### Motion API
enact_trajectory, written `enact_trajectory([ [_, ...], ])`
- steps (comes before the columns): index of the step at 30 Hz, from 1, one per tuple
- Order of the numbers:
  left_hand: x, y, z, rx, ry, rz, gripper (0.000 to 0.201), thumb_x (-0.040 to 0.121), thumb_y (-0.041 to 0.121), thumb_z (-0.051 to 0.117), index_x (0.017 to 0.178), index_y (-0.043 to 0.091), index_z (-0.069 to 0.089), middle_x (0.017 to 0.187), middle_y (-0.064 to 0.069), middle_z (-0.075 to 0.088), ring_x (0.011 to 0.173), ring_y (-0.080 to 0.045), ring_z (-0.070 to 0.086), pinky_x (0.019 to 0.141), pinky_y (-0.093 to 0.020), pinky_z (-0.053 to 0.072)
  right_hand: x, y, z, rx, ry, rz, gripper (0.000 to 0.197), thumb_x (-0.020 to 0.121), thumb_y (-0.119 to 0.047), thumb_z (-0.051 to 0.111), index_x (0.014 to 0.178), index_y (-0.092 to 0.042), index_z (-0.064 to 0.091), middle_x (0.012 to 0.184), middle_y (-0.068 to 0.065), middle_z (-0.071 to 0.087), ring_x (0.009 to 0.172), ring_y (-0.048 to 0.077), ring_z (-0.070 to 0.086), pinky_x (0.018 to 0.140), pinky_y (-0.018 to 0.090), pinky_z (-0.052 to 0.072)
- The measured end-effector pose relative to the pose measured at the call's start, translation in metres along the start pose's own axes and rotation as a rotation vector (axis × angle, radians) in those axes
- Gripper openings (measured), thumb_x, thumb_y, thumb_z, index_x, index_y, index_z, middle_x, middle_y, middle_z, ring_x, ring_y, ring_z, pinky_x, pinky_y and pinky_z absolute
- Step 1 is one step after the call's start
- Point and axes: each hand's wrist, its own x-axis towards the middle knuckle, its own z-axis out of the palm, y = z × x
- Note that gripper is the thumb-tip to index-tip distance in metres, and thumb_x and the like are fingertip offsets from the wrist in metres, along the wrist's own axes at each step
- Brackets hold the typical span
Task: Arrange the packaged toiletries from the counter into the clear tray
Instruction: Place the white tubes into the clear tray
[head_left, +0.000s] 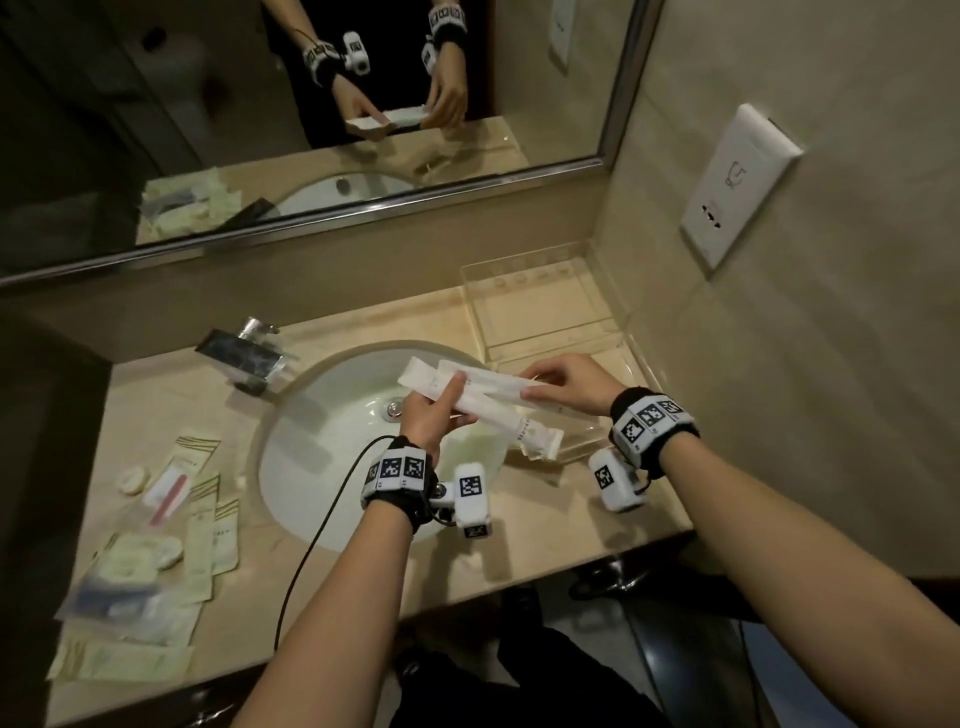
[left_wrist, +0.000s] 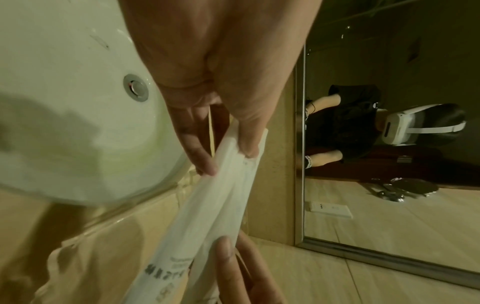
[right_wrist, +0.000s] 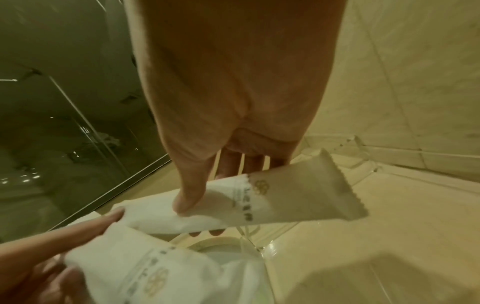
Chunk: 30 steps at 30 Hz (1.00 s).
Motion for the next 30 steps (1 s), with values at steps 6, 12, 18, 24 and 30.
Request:
enact_trajectory([
  [6,0.012,-0.021,0.0,0.021,0.125,-0.065,0.032,0.092,0.018,0.061,0.107,-0.011,0.06,0.095,-0.018,0.066,0.077,-0.021,0.067,0.064,-0.025,0.061,0.027,0.038,-0.01,-0.332,0.031,0.184,0.023,0.089,-0.018,0.067,0.11,-0.011,0.071,0.108,0.008,0.07,0.101,0.024,0.064,0.084,0.027,0.045],
  [12,0.02,-0.028,-0.023,0.006,0.18,-0.09,0.023,0.093,0.019,0.06,0.093,-0.004,0.064,0.095,-0.02,0.066,0.078,-0.023,0.067,0.07,-0.026,0.061,0.032,0.065,-0.005,-0.621,-0.082,0.312,0.034,0.089,-0.003,0.054,0.117,-0.018,0.067,0.116,0.013,0.067,0.101,0.03,0.065,0.088,0.038,0.055],
  [18,0.027,-0.021,-0.027,-0.039,0.165,-0.09,0.037,0.094,0.019,0.059,0.115,-0.011,0.058,0.108,-0.024,0.065,0.091,-0.027,0.066,0.066,-0.023,0.06,0.03,0.074,-0.001,-0.747,-0.147,0.355,0.034,0.089,-0.003,0.052,0.115,-0.017,0.07,0.121,0.007,0.064,0.108,0.027,0.063,0.093,0.035,0.054],
  [24,0.035,-0.021,-0.017,-0.111,0.152,-0.106,0.041,0.094,0.022,0.059,0.117,-0.011,0.057,0.108,-0.019,0.067,0.084,-0.02,0.069,0.076,-0.025,0.06,0.025,0.086,0.003,-0.607,-0.116,0.3,0.029,0.083,0.005,0.055,0.09,-0.018,0.072,0.1,0.002,0.068,0.089,0.02,0.066,0.084,0.033,0.057],
  [30,0.032,-0.017,0.002,-0.186,0.057,-0.16,0.022,0.093,0.012,0.06,0.106,-0.005,0.058,0.109,-0.021,0.067,0.096,-0.031,0.069,0.081,-0.029,0.059,0.023,0.087,-0.003,-0.316,0.129,0.304,0.027,0.087,0.0,0.056,0.081,-0.024,0.069,0.1,0.002,0.07,0.085,0.018,0.067,0.084,0.035,0.058],
])
